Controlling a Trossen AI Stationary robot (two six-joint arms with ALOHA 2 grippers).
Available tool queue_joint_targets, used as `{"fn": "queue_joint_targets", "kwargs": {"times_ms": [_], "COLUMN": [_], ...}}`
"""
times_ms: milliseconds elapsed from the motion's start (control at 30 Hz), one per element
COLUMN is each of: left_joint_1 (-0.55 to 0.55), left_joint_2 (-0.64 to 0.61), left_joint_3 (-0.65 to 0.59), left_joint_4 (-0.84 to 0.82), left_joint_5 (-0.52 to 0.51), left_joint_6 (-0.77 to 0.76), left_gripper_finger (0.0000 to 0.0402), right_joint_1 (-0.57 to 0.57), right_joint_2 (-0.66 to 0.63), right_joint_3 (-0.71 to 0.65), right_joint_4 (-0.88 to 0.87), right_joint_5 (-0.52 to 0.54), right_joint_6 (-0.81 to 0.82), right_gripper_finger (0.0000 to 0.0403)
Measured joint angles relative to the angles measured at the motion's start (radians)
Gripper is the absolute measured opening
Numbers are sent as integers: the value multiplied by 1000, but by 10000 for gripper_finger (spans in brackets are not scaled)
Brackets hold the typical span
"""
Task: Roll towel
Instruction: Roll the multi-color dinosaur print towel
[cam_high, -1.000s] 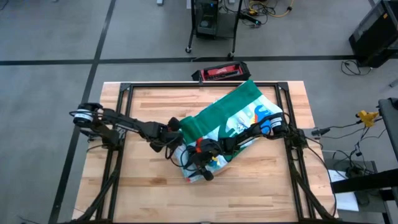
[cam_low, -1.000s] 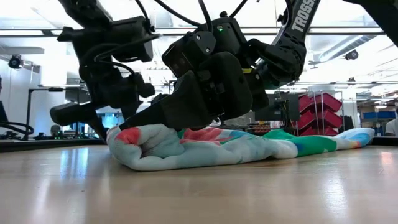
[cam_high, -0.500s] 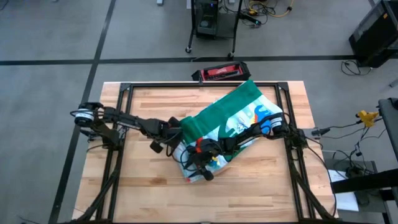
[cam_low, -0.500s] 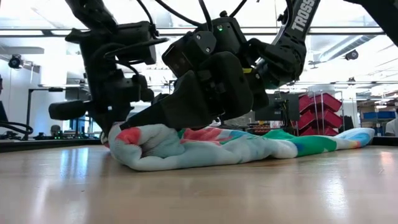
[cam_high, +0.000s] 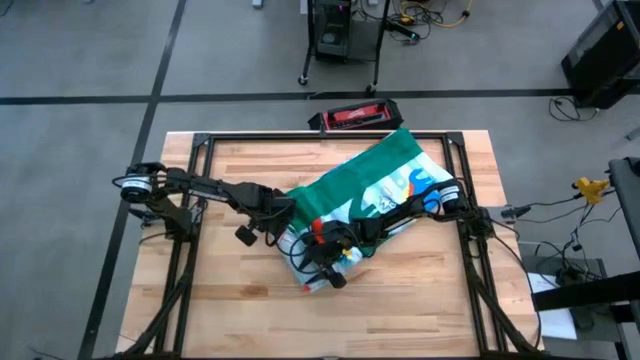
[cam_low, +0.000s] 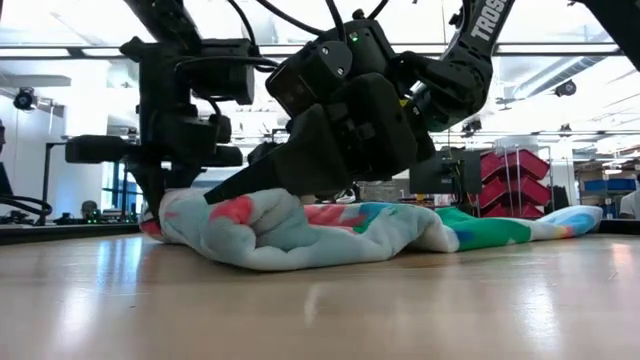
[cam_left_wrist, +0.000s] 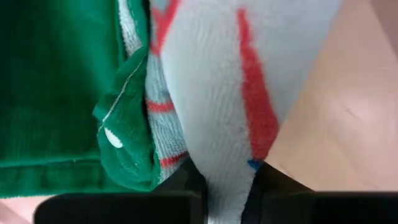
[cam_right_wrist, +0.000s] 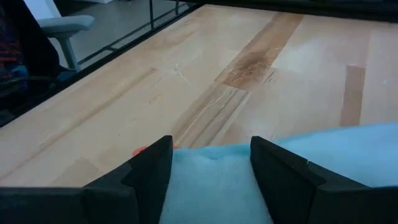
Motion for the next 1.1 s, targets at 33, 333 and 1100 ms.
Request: {"fn": "queue_joint_targets", "kwargs": {"times_ms": [33,333,1100], "left_joint_1": [-1,-43,-122], "left_joint_2": [0,0,3], "left_joint_3": [3,5,3], "left_joint_4": [-9,-59,-208], "left_joint_5": [10,32,151], "left_joint_6": [1,186,58], "left_gripper_finger": [28,31,25], "right_joint_1": [-1,-29,44], "right_joint_2": [-5,-31,161], "right_joint_3": [-1,0,291], "right_joint_4": [0,30,96], "right_joint_5": [-12,-55,-93], "right_joint_6": [-4,-38,2], "right_gripper_finger": [204,204,204]}}
